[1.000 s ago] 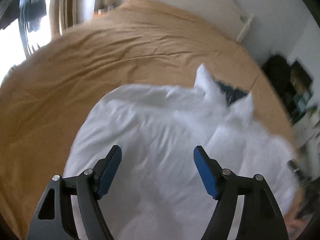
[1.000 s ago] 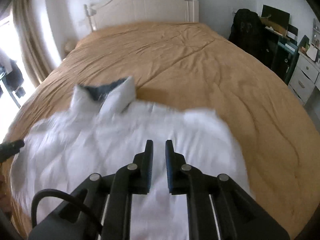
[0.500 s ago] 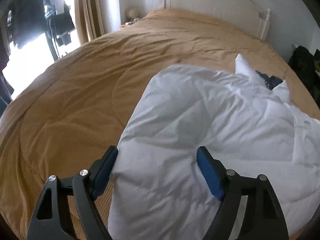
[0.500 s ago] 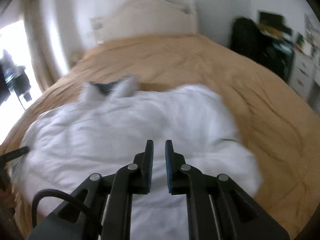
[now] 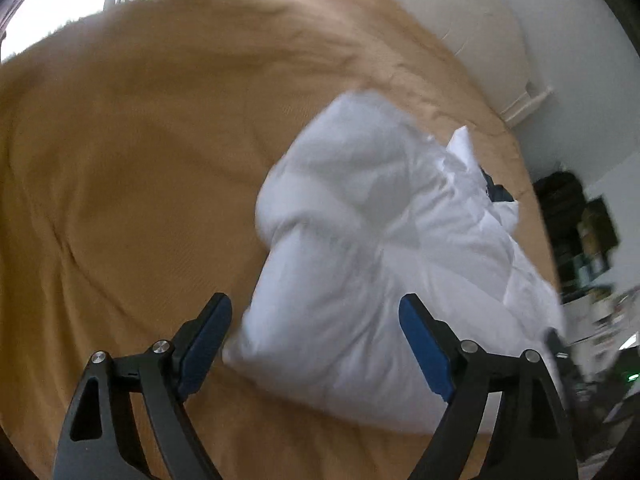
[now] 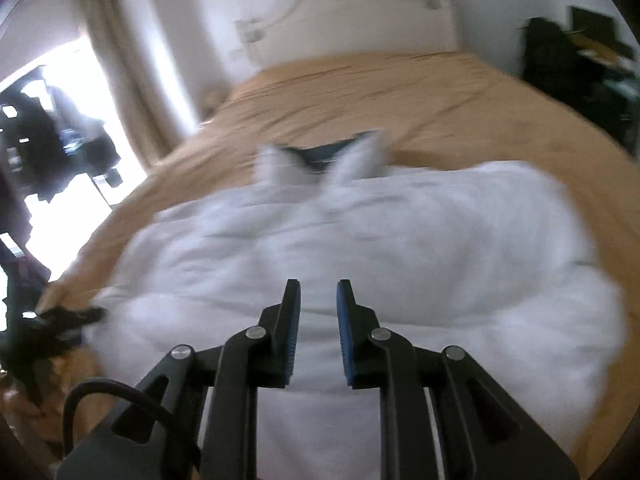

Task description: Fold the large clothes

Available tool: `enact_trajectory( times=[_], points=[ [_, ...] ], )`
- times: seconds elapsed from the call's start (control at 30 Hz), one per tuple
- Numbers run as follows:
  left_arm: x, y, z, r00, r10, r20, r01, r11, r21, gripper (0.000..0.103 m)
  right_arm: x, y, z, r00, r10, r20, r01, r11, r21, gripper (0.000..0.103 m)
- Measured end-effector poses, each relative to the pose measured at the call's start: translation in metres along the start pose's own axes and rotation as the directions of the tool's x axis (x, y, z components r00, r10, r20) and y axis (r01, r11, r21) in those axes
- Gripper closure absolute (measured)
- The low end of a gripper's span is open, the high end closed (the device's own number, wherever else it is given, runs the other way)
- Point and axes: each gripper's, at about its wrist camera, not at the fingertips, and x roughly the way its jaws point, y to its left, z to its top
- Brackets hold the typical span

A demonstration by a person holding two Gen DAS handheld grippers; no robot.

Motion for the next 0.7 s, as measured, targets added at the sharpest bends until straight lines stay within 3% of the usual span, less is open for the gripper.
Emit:
enact_trajectory(
  times=[0.07, 0.13, 0.3, 0.43, 0.6, 0.67, 0.7],
  points=[
    [0.005, 0.015, -0.003, 0.999, -0.036, -0.032, 0.034, 0.997, -0.073, 0.017, 0.019, 0.023, -0.005, 0.998, 0.049, -0.037, -0.051, 0.997, -0.058, 0.084],
    [0.008, 0.022, -0.007, 0.994, -0.095, -0.045, 0.089, 0.987, -0.134, 0.016, 0.045, 0.034, -0.023, 0.996, -0.030, -0.083, 0.020, 0.992, -0.121, 0.084],
    [0.020, -0.002, -0.016, 0.973, -0.212, -0.093, 0.200, 0.972, -0.122, 0.015, 0.061, 0.017, -0.032, 0.994, -0.053, -0.099, 0.042, 0.993, -0.112, 0.087],
    [0.039, -0.032, -0.019, 0.977, -0.195, -0.085, 0.189, 0.980, -0.069, 0.014, 0.063, 0.014, -0.032, 0.993, -0.058, -0.108, 0.046, 0.993, -0.109, 0.087],
    [0.050, -0.036, 0.000, 0.986, -0.163, -0.021, 0.158, 0.978, -0.138, 0.013, 0.067, 0.014, -0.029, 0.992, -0.051, -0.116, 0.039, 0.994, -0.101, 0.087],
    [0.056, -0.043, 0.008, 0.996, -0.090, -0.003, 0.089, 0.989, -0.114, 0.013, 0.068, 0.013, -0.029, 0.992, -0.054, -0.117, 0.042, 0.994, -0.102, 0.087],
    [0.057, -0.043, 0.011, 0.998, -0.063, 0.006, 0.064, 0.992, -0.109, 0.018, 0.068, 0.013, -0.029, 0.992, -0.056, -0.117, 0.044, 0.994, -0.103, 0.087]
  ],
)
